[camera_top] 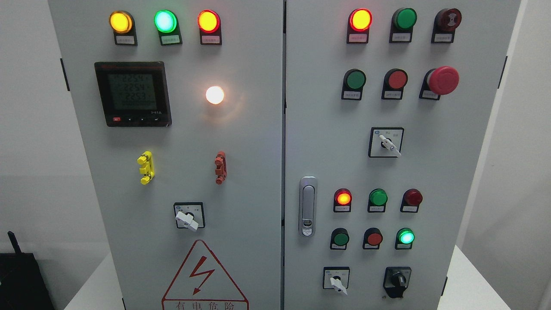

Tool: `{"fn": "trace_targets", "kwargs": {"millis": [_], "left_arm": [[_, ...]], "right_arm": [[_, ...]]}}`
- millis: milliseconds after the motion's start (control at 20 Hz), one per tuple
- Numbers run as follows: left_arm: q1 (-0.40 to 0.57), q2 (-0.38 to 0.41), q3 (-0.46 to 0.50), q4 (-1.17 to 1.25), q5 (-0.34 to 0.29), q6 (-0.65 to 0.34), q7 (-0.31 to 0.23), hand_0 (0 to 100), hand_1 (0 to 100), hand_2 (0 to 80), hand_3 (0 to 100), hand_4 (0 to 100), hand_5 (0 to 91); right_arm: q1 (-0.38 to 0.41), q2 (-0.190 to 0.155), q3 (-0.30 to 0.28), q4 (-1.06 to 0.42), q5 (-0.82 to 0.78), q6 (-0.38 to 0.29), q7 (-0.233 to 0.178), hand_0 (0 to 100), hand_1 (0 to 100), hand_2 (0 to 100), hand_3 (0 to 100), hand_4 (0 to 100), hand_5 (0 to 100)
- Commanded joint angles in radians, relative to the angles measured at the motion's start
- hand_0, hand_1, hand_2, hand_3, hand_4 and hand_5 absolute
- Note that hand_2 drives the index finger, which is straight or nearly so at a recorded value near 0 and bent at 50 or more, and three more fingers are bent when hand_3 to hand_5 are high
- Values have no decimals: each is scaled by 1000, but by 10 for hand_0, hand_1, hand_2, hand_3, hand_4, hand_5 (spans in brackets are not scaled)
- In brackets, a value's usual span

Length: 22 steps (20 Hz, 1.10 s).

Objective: Trip black knob to open circuit

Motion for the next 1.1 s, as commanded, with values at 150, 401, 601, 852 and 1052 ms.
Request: {"fn": "trace_targets", "kwargs": {"millis": [150, 401, 601, 852, 1052], "left_arm": [[-3, -2, 1, 0, 2, -3, 0, 120, 389, 0, 0, 0, 0], [-2, -2, 1, 0, 2, -2, 0, 120, 389, 0, 0, 0, 0], [-2, -2, 1, 0, 2, -2, 0, 120, 389, 0, 0, 0, 0], [-4, -2, 1, 0, 2, -3, 0, 120, 389, 0, 0, 0, 0], [-4, -2, 1, 0, 2, -3, 0, 120, 389, 0, 0, 0, 0]], "right_arm": [[15, 6, 7, -34, -2, -14, 10, 155, 147, 0, 87, 63, 67], [20, 7, 7, -37, -2, -14, 10, 113, 151, 0, 63, 34, 19], [28, 7, 7, -40, -2, -14, 10, 99, 155, 0, 60, 29, 3], [29, 7, 14, -46, -2, -12, 10, 94, 157, 0, 56, 24, 0], [29, 6, 16, -47, -2, -8, 10, 91, 159, 0, 52, 20, 0]]}}
